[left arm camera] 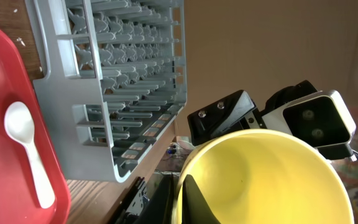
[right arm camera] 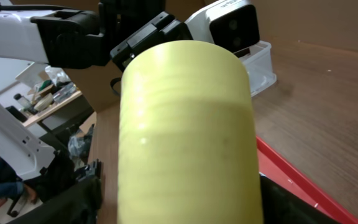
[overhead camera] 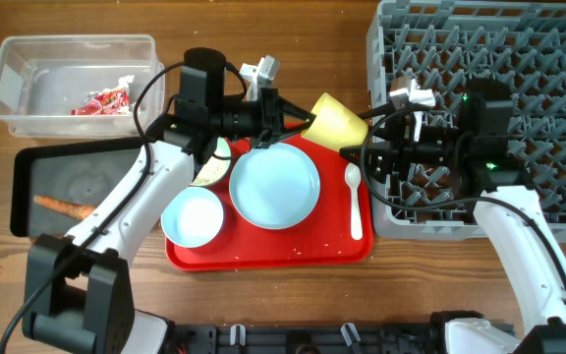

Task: Sort waste into correct bins and load items into the dishwasher rack
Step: 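Hand the yellow cup from the left gripper to the right gripper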

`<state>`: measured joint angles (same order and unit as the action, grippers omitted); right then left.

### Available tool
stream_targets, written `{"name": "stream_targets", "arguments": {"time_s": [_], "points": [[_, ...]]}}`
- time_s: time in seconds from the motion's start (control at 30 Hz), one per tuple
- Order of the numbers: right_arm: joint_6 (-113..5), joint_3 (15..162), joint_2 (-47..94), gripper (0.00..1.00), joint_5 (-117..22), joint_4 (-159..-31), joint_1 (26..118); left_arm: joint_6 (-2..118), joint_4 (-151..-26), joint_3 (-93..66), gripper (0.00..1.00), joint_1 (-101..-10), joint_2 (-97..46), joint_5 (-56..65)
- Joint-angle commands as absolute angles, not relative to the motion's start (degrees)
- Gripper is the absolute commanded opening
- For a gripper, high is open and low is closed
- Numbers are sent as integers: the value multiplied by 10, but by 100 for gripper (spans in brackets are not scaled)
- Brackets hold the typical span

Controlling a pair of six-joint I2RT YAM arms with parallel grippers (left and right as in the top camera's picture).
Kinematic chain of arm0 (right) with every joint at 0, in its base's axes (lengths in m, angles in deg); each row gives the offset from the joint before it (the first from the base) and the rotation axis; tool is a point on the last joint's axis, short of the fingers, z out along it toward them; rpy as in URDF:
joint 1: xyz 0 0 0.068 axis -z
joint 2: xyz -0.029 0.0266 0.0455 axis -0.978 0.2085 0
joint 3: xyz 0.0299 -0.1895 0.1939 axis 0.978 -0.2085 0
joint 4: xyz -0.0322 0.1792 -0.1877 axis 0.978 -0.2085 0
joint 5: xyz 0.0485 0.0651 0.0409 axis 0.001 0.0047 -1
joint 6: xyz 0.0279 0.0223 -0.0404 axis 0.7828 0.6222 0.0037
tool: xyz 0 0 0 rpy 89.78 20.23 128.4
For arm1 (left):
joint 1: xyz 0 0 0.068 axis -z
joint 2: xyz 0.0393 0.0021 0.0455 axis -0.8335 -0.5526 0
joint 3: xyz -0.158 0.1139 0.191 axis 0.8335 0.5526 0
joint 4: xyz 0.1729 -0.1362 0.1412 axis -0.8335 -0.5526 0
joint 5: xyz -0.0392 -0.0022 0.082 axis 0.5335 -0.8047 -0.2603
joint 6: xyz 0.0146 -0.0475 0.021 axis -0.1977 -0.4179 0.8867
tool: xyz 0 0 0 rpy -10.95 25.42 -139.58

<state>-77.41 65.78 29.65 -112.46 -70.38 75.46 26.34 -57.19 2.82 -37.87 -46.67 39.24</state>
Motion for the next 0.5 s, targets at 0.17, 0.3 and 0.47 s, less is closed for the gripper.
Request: {"name": "stream_targets", "arguments": {"time_s": [0.17, 0.3, 0.47], "points": [[-784, 668, 302, 65, -1113, -699, 749, 243, -569, 25, 4, -367, -465, 384], [-784, 668, 302, 58, -1113, -692, 749, 243, -570, 25, 4, -364, -465, 384], [-760, 668, 302, 50, -1085, -690, 749, 244, -570, 25, 9, -364, -465, 371]]}}
